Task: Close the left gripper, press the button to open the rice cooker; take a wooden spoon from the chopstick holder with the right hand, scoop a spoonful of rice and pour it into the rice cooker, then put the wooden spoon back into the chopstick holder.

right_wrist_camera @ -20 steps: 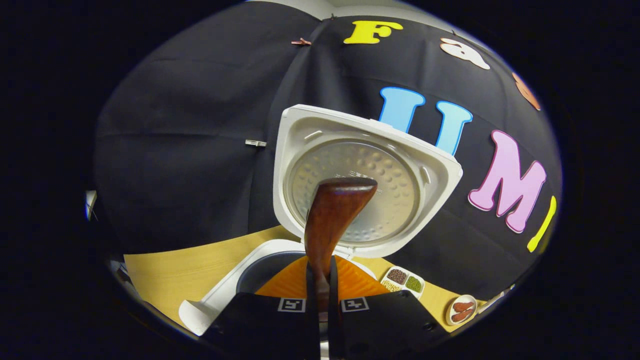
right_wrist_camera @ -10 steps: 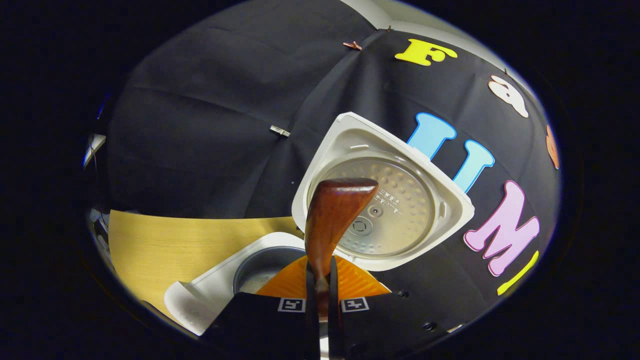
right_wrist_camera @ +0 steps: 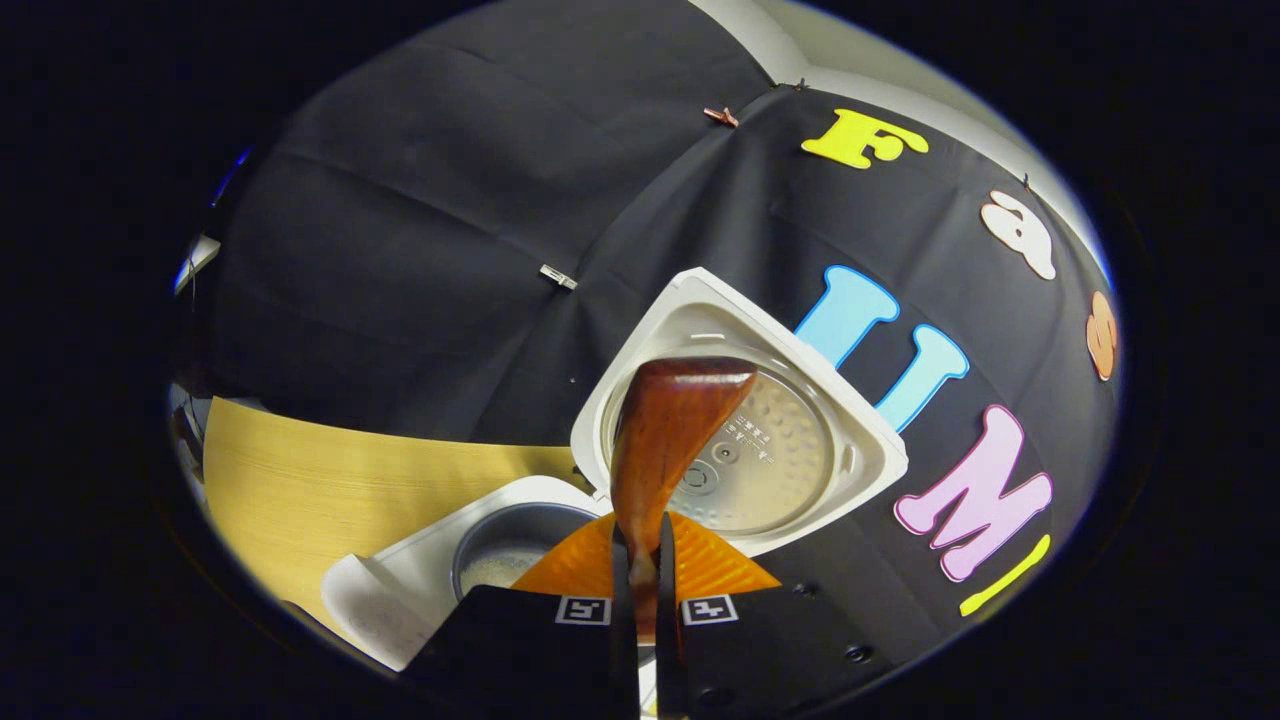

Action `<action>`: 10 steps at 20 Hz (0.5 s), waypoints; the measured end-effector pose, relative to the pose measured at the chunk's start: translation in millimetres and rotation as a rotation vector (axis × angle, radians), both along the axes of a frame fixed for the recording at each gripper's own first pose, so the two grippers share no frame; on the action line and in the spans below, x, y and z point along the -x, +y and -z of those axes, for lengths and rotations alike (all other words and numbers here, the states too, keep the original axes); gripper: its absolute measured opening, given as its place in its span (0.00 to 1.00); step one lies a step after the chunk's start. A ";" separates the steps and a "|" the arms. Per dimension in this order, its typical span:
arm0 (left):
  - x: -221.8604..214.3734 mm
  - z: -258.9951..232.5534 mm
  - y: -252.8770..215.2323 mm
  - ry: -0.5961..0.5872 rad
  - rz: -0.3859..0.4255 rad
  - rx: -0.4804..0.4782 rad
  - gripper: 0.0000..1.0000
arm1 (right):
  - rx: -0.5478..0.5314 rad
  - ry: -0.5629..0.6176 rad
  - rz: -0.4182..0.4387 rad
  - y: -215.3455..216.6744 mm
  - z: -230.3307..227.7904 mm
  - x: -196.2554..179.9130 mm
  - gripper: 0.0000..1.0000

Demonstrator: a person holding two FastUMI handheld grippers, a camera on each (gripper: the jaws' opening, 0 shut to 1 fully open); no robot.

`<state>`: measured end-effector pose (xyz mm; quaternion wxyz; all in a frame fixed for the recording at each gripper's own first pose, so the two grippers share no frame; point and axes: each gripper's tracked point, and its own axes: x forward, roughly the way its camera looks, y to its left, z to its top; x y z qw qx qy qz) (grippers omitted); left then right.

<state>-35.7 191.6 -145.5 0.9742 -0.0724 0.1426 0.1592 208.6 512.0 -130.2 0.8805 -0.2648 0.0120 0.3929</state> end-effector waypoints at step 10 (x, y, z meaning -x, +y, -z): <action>9.2 -5.3 -7.1 -0.005 0.006 -0.008 0.95 | -0.186 0.180 0.092 -26.8 -17.5 -5.4 0.11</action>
